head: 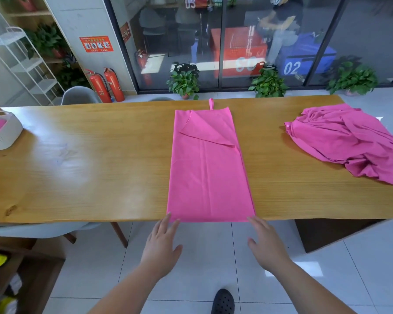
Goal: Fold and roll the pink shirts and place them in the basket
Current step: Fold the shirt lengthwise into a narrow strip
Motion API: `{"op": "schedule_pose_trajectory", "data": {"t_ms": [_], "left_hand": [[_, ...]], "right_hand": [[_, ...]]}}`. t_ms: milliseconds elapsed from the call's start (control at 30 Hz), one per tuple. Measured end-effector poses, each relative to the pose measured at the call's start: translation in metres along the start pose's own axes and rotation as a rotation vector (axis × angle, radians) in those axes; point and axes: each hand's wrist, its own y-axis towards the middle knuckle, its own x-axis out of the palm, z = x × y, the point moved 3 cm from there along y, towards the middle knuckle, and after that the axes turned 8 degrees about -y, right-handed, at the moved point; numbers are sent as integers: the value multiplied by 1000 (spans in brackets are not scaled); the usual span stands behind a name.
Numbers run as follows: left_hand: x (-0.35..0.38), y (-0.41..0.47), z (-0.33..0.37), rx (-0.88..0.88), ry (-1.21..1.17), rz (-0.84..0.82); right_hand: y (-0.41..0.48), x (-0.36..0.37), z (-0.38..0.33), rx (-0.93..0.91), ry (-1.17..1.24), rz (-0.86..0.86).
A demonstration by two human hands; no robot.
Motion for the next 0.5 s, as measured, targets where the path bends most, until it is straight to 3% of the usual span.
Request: {"op": "schedule_pose_trajectory", "data": {"t_ms": [133, 267, 400, 500], "left_hand": [[-9, 41, 32, 112, 193, -70], [1, 54, 27, 84, 299, -162], [-5, 59, 35, 103, 351, -67], [-13, 73, 41, 114, 311, -28]], "right_hand": [[37, -12, -29, -198, -192, -57], [47, 3, -21, -229, -430, -140], [50, -7, -29, -211, -492, -14], [61, -14, -36, -251, -476, -12]]}}
